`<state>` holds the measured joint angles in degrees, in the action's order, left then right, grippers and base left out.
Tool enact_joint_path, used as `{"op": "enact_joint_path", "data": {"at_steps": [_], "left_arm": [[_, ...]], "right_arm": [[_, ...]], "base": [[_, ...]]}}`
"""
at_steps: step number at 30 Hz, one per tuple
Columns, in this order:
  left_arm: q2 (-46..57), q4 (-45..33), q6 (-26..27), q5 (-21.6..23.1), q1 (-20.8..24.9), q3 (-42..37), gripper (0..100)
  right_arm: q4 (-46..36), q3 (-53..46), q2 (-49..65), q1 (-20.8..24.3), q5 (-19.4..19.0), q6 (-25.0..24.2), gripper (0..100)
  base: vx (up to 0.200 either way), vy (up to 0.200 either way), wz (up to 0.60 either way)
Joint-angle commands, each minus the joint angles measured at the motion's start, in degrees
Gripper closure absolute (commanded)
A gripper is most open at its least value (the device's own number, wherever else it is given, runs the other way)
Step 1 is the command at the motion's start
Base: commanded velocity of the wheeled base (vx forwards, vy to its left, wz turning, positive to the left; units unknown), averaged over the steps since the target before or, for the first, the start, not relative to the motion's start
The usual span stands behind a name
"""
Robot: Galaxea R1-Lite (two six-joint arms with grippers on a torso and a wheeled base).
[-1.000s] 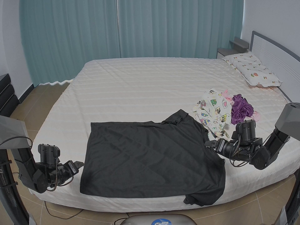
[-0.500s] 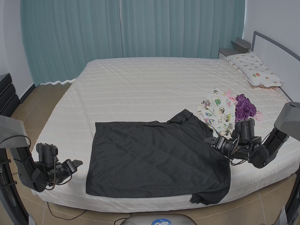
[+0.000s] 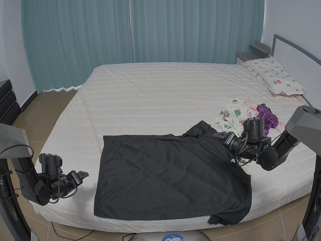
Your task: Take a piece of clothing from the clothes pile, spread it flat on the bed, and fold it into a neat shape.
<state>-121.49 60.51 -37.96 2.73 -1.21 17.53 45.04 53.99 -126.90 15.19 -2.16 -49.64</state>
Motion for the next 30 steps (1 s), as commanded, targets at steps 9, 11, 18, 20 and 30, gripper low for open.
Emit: {"op": "enact_joint_path", "data": {"at_steps": [9,11,18,20,30], "left_arm": [[-1.47,0.04,-1.50,1.40,0.06,0.14,0],[-1.73,0.13,-1.50,1.40,0.06,0.05,0],[-1.91,0.04,-1.59,1.49,0.42,-0.30,0],[-2.17,0.04,-1.59,1.49,0.42,-0.39,0],[-2.70,0.13,-1.59,1.49,0.42,-0.39,0]], "right_arm": [[-14.72,26.69,-17.41,2.83,0.31,-5.29,0],[-16.13,29.86,-18.82,2.74,0.31,-4.94,0],[-25.71,41.54,-24.09,2.74,0.31,-4.32,0],[-27.99,44.88,-25.59,2.74,0.31,-4.24,0],[-32.39,53.23,-29.72,2.56,0.14,-3.97,0]], "base": [[0.000,0.000,0.00],[0.000,0.000,0.00],[0.000,0.000,0.00],[0.000,0.000,0.00],[0.000,0.000,0.00]]}}
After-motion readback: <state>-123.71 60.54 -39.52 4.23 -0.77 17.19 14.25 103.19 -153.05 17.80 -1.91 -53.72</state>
